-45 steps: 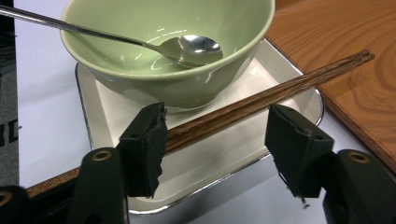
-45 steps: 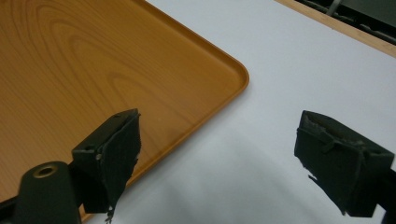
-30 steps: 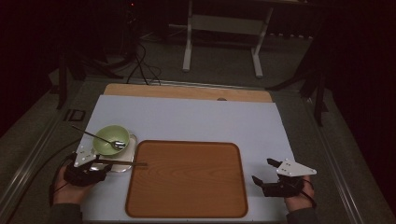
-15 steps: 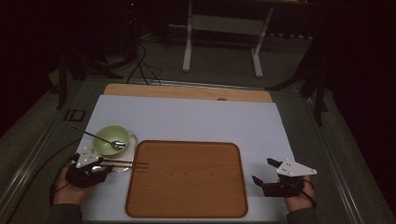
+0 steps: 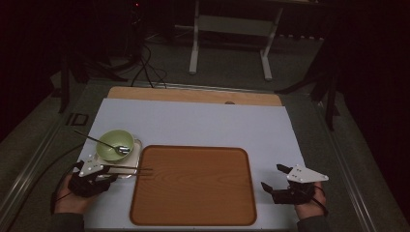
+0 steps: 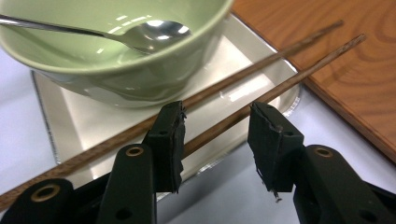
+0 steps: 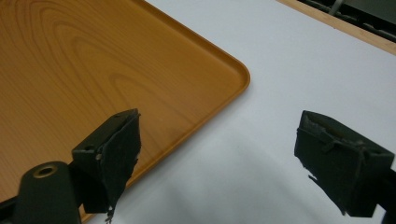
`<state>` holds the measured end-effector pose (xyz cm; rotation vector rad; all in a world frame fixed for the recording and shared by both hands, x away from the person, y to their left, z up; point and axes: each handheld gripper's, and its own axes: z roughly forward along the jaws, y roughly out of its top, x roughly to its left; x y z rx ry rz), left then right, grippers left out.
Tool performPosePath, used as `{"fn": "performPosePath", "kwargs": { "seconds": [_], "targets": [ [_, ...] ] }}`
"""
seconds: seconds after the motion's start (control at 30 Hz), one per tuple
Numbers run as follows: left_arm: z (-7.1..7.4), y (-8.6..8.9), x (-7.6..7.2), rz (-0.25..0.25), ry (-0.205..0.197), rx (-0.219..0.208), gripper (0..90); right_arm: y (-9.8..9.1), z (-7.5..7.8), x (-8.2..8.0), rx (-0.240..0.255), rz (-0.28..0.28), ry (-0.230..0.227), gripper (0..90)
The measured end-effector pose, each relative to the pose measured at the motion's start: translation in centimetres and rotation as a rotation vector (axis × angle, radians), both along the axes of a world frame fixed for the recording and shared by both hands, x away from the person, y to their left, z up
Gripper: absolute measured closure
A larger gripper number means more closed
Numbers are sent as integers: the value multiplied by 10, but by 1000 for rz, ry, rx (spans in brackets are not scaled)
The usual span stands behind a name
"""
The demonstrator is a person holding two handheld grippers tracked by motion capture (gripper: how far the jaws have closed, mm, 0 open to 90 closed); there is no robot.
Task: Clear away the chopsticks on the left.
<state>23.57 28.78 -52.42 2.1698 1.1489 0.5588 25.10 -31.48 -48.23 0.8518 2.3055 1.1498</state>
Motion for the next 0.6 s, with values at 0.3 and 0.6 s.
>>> {"fn": "performPosePath", "kwargs": {
  "seconds": [0.3,0.6],
  "targets": [
    [0,-4,-4,-31,0,31,702,0,0,0,2,2,-3,144],
    [3,-8,-5,-42,-21,36,817,0,0,0,1,2,1,144]
  ]
}}
